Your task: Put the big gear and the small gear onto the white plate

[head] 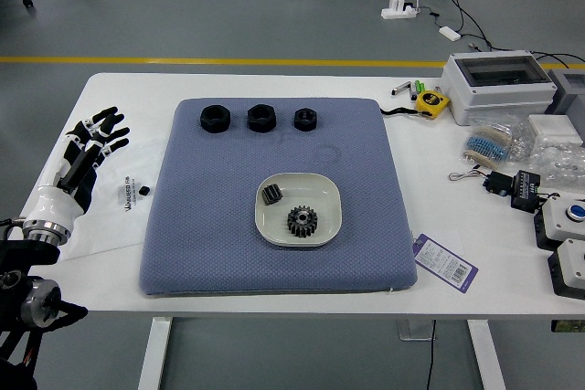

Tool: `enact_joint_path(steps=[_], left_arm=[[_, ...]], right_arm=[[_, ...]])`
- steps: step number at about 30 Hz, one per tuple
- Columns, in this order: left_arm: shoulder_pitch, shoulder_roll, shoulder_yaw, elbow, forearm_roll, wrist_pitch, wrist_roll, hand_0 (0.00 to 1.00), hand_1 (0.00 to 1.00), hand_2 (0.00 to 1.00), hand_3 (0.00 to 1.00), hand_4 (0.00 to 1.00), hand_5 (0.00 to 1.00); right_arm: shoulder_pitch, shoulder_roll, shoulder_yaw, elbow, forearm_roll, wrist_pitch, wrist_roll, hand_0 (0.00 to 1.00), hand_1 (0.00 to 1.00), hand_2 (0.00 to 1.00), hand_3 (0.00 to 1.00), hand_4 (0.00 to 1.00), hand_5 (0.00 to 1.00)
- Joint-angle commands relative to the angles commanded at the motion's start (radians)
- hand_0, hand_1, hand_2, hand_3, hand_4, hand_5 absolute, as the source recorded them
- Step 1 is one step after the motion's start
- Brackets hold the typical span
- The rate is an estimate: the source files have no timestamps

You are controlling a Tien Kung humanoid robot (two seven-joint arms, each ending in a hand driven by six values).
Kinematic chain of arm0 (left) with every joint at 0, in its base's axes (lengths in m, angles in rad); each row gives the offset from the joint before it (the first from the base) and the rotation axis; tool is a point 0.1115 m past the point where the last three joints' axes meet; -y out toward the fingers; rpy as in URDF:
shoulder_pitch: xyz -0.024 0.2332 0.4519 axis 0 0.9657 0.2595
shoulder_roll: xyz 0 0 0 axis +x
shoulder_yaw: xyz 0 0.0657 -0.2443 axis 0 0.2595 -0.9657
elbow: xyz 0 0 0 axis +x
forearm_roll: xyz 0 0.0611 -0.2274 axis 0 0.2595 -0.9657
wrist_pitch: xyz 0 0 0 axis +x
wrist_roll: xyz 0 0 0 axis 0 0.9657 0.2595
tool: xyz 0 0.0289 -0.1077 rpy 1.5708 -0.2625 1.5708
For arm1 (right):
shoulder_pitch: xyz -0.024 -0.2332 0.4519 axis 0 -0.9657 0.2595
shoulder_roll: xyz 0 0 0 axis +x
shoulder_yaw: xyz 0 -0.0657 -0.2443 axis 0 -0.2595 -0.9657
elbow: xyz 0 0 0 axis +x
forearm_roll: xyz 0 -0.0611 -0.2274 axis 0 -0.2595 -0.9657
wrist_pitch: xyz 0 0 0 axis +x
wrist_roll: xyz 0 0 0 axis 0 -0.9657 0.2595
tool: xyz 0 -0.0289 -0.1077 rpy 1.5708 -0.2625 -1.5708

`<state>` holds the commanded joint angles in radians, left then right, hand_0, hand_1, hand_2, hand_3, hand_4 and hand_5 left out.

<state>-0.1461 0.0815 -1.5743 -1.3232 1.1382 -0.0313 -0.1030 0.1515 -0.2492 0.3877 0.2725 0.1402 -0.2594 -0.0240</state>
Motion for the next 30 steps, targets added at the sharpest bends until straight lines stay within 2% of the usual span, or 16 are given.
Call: enact_joint_path(steps=[7,14,30], left_arm=[[0.021,0.004,-0.007,-0.011,0.004,-0.001,0.001,0.753,0.737,0.803,0.778,0.927,0.629],[0.025,0.004,-0.003,-0.017,0.001,-0.016,0.02,0.753,0.738,0.806,0.781,0.93,0.647],[0.033,0.008,0.005,-0.016,-0.014,-0.019,0.021,0.756,0.739,0.803,0.78,0.931,0.663]], right_arm=[[0.0,0.0,0.0,0.0,0.0,-0.001,0.0,0.65,0.656,0.73,0.578,0.839,0.678],[0.0,0.001,0.002,0.0,-0.004,-0.001,-0.001,0.65,0.655,0.731,0.577,0.839,0.678],[-0.005,0.004,0.008,0.0,-0.013,-0.003,-0.006,0.65,0.654,0.731,0.577,0.839,0.678]])
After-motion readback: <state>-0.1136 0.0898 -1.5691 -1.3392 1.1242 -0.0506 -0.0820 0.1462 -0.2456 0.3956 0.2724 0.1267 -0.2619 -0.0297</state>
